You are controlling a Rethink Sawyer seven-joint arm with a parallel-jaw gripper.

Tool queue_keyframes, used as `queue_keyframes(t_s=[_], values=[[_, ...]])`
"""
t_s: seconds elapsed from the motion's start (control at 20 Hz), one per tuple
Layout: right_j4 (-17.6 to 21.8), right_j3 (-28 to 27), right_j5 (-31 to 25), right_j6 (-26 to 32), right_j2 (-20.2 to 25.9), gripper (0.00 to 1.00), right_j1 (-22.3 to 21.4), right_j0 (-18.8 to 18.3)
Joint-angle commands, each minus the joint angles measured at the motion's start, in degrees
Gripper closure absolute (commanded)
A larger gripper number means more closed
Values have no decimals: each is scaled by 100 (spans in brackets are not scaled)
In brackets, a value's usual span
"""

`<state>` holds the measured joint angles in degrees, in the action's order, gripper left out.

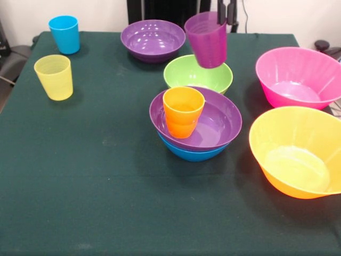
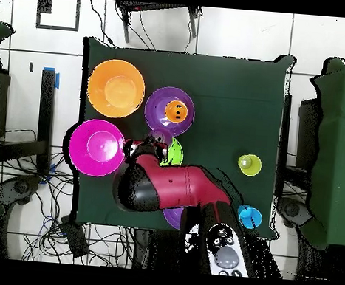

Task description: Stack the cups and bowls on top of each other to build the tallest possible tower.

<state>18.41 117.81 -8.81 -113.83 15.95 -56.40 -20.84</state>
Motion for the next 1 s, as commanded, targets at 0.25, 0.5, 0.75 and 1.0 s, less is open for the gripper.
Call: queue_keyframes(t_s=[0.25, 0.5, 0.75, 1.0], values=[[281, 130, 1089, -730, -684, 100, 983, 326], [192, 90, 991, -610, -924, 100, 958, 515], [88, 121, 876, -619, -1057, 100, 851, 688], [22, 89, 286, -447, -1182, 100, 573, 826]])
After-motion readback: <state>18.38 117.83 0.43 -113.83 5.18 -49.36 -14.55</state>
